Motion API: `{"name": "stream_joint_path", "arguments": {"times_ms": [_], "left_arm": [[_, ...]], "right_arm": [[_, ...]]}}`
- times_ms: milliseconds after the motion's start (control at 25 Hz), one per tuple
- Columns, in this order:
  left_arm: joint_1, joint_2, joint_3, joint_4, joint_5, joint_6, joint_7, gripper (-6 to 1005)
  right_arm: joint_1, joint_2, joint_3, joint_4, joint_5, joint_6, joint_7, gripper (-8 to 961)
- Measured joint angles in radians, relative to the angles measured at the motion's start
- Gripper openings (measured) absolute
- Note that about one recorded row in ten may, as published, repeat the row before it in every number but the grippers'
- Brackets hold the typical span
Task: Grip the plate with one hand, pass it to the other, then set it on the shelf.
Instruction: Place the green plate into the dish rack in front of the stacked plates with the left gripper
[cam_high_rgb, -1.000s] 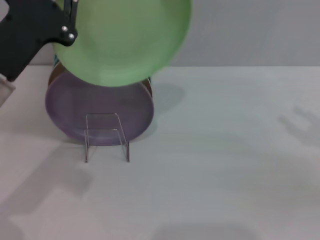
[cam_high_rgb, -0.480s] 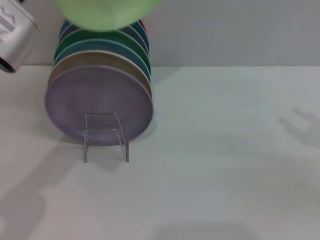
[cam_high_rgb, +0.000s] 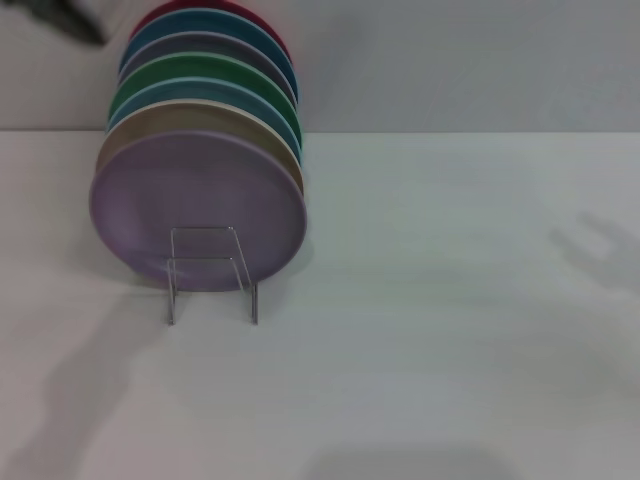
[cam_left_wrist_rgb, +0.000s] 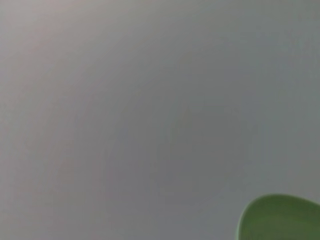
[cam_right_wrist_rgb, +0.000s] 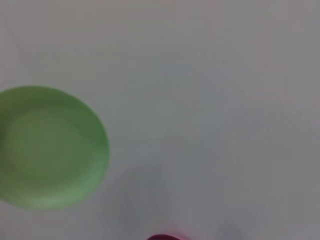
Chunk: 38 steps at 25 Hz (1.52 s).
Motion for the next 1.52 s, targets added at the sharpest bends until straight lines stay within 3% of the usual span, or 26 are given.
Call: {"name": "stream_joint_path", "arguments": {"times_ms": [160,240,280,320,400,440,480,520,560,600,640,680,720,800,840,880,960,1040,1080,1120,1160,1320,1360,1440,1480,1520], "left_arm": [[-0.042,0.0,0.126,-0.044,0.345,0.323,-0.035,47],[-0.043,0.001,0.155,-0.047,0.38,0.376,-0.077,47],[-0.042,0.004,0.219,-0.051,0.469,0.514,-0.214,47],[-0.042,0.004,0.219,-0.051,0.469,0.514,-0.214,47],[-0.04,0.012,0.308,-0.011,0.628,0.708,-0.433,47],[-0.035,0.015,0.357,0.05,0.769,0.849,-0.61,47],[-0.015,0.015,0.407,0.174,1.045,1.021,-0.888,47],[-0.015,0.015,0.407,0.174,1.045,1.021,-0.888,47],[0.007,0.013,0.429,0.223,1.197,1.087,-1.023,47],[0.007,0.013,0.429,0.223,1.197,1.087,-1.023,47],[0.063,0.013,0.471,0.26,1.451,1.168,-1.281,47],[0.102,0.018,0.489,0.26,1.553,1.181,-1.45,47],[0.102,0.018,0.489,0.26,1.553,1.181,-1.45,47],[0.163,0.036,0.492,0.297,1.631,1.193,-1.746,47],[0.163,0.036,0.492,0.297,1.631,1.193,-1.746,47],[0.184,0.05,0.485,0.339,1.69,1.207,-1.892,47],[0.189,0.059,0.478,0.37,1.728,1.219,-1.979,47],[0.187,0.08,0.467,0.421,1.762,1.237,-2.089,47],[0.17,0.112,0.456,0.477,1.765,1.262,-2.19,47],[0.17,0.112,0.456,0.477,1.765,1.262,-2.19,47],[0.156,0.132,0.451,0.521,1.76,1.286,-2.254,47],[0.156,0.132,0.451,0.521,1.76,1.286,-2.254,47],[0.144,0.149,0.448,0.562,1.754,1.311,-2.31,47],[0.144,0.149,0.448,0.562,1.754,1.311,-2.31,47],[0.135,0.161,0.445,0.655,1.745,1.359,-2.391,47],[0.135,0.161,0.445,0.655,1.745,1.359,-2.391,47]], "right_arm": [[0.003,-0.002,0.001,0.002,-0.011,0.0,0.008,748],[0.005,-0.002,0.002,0.003,-0.011,0.0,0.008,748],[0.007,-0.002,0.002,0.002,-0.011,0.0,0.008,748],[0.009,-0.002,0.001,0.003,-0.011,0.0,0.008,748],[0.011,-0.002,0.001,0.002,-0.011,0.0,0.009,748],[0.014,-0.002,0.0,0.003,-0.012,0.0,0.011,748],[0.021,-0.002,-0.003,0.004,-0.015,0.0,0.018,748],[0.021,-0.002,-0.003,0.004,-0.015,0.0,0.018,748],[0.024,-0.002,-0.003,0.006,-0.019,0.0,0.022,748],[0.026,-0.002,-0.004,0.009,-0.023,0.0,0.025,748],[0.028,-0.002,-0.004,0.011,-0.028,0.001,0.028,748],[0.029,-0.001,-0.004,0.013,-0.034,0.002,0.032,748],[0.029,-0.001,-0.004,0.013,-0.034,0.002,0.032,748],[0.03,0.0,-0.004,0.013,-0.037,0.007,0.034,747],[0.03,0.0,-0.004,0.013,-0.037,0.007,0.034,747],[0.03,0.0,-0.004,0.012,-0.038,0.009,0.034,747],[0.03,0.0,-0.004,0.01,-0.041,0.01,0.034,747],[0.029,0.0,-0.004,0.01,-0.044,0.011,0.034,747],[0.028,0.001,-0.005,0.011,-0.049,0.013,0.034,747],[0.028,0.001,-0.005,0.011,-0.049,0.013,0.034,747],[0.027,0.001,-0.005,0.01,-0.049,0.014,0.034,747],[0.019,0.004,-0.005,0.008,-0.049,0.016,0.032,747],[0.018,0.004,-0.003,0.007,-0.049,0.016,0.029,747],[0.018,0.005,0.0,0.0,-0.05,0.016,0.026,747],[0.018,0.005,0.0,-0.007,-0.052,0.016,0.025,747],[0.018,0.005,0.0,-0.007,-0.052,0.016,0.025,747]]}}
